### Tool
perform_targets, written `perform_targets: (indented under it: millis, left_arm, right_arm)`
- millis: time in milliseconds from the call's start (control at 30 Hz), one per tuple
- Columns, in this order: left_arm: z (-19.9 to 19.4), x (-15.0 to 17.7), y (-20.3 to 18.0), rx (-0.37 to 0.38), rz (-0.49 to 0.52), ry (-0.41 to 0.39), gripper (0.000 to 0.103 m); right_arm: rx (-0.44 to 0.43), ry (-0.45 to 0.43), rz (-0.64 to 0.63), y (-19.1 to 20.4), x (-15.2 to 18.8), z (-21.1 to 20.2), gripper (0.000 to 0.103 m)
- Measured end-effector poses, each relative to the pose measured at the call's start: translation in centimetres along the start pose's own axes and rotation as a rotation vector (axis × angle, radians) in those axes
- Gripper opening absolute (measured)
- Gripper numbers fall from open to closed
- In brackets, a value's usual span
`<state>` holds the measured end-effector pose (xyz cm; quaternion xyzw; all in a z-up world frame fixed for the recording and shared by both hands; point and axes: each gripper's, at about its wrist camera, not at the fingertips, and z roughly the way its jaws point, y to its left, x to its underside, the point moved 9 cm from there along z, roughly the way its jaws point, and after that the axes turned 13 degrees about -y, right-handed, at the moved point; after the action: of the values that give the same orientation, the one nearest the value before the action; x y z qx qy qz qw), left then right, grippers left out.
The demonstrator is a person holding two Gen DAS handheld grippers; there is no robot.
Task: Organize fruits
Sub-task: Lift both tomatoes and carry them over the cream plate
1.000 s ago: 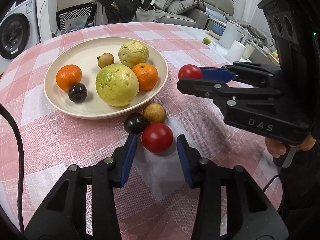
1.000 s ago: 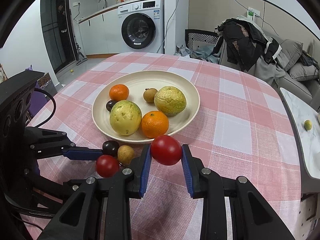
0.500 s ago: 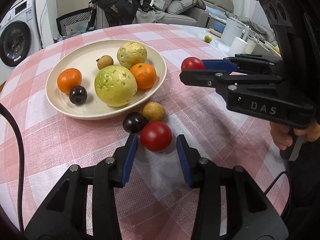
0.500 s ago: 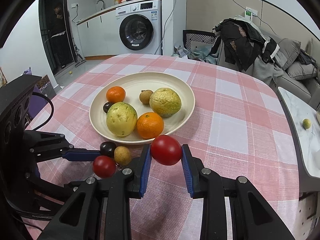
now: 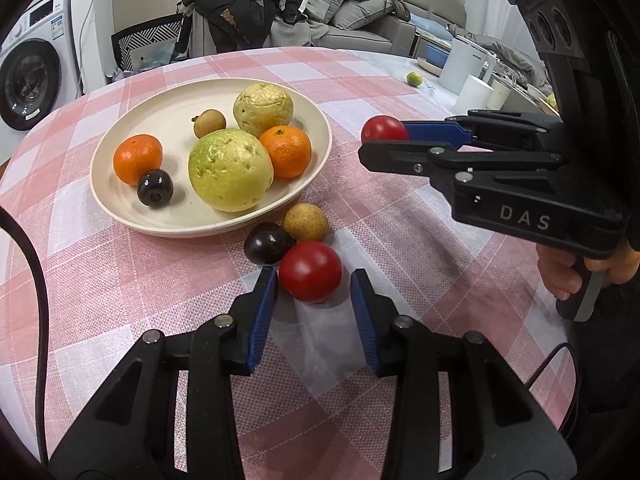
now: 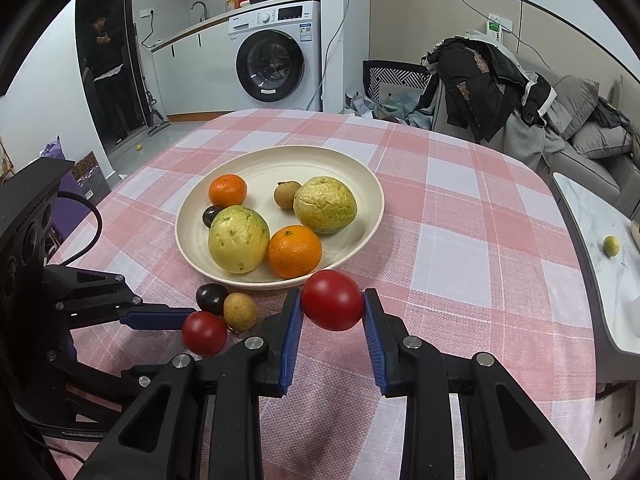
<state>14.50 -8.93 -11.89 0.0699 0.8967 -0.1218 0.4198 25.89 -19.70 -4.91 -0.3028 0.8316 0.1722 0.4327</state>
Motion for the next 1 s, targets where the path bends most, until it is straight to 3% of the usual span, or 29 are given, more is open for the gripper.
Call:
perform_targets:
  millis: [67, 467, 1000]
  left_arm:
    - [0.0, 0.0, 0.0, -0.005, 0.006, -0.002, 0.028]
    - [-0.4, -0.3, -0.1, 0.007, 0.002, -0.024, 0.027]
    - [-3.2, -2.4, 0.7, -0.004, -0.009, -0.116, 0.027]
  right_arm:
    - [-0.001, 0.0, -0.001, 0.0, 0.0, 0.0, 0.031]
    - [-0.004, -0.004, -0.003, 0.1, 0.0, -0.1, 0.031]
    - [-0.018, -0.071, 0.008, 0.5, -1.4, -1.2, 0.031]
